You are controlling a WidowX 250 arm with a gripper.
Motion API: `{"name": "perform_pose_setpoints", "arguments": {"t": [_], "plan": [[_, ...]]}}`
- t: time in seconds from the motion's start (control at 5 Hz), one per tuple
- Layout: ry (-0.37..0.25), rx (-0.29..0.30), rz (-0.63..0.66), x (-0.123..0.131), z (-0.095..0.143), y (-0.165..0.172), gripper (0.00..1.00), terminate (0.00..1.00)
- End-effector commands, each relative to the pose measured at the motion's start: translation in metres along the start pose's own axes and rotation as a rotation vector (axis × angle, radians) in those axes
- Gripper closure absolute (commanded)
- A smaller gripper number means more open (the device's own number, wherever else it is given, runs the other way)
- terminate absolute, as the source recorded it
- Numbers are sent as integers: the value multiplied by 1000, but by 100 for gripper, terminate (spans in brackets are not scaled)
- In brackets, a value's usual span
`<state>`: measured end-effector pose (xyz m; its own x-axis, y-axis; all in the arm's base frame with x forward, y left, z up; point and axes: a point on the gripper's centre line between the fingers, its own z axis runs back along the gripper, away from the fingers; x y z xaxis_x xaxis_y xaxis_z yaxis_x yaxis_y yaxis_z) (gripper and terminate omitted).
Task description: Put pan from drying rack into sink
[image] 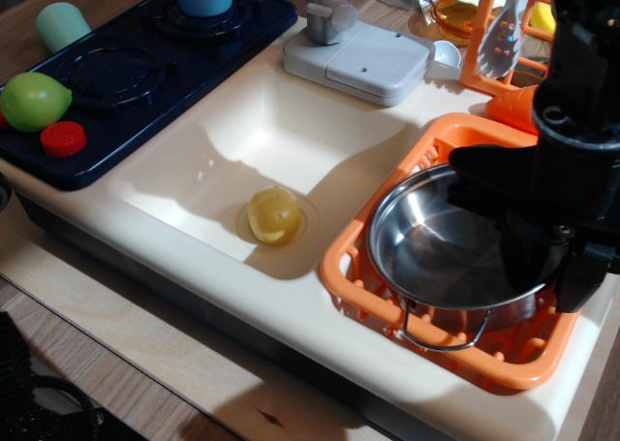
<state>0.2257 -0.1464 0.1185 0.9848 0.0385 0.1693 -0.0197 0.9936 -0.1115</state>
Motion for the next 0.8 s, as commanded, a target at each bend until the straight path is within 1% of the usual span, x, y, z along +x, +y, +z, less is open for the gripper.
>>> {"name": "perform_pose_setpoints", "arguments": {"t": [0.0, 0.2, 0.4, 0.6], "plan": [[29, -35, 2, 24, 38, 2, 100, 0], [59, 10, 0, 27, 49, 4, 100, 0], [74, 108, -34, 22, 60, 24, 100, 0], [31, 113, -72, 16, 49, 51, 100, 0]]}}
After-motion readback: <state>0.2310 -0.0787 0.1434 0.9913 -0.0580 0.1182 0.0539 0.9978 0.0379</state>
